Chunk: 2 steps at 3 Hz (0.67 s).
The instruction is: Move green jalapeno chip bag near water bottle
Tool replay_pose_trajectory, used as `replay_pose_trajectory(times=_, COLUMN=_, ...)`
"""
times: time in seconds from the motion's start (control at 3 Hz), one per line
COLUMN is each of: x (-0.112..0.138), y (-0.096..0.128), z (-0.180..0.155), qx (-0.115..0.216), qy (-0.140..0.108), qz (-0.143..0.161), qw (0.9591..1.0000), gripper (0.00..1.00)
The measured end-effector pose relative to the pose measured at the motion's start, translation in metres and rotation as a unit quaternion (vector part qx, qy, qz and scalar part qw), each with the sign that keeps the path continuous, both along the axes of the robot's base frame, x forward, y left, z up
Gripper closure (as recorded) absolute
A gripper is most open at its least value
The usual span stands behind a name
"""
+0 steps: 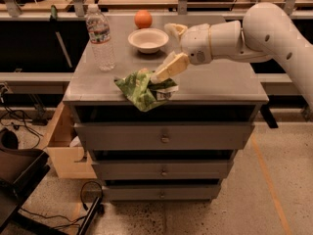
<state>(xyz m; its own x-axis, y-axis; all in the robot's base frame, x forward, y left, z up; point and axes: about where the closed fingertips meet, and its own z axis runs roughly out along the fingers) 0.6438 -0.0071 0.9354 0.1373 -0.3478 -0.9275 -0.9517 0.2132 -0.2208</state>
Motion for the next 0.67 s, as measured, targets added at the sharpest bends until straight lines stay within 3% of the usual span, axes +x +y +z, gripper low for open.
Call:
replay_pose_trajectory(times=0.33, x=0.0, y=0.0, z=0.0, qx=0.0, qy=0.0, qz=0.0, qw=1.0, gripper=0.0)
replay_pose_trajectory(times=0.67, x=0.017, y=0.011, z=0.006, qx=0.013, qy=-0.021, qz=-0.011, qw=0.9997, gripper=0.12)
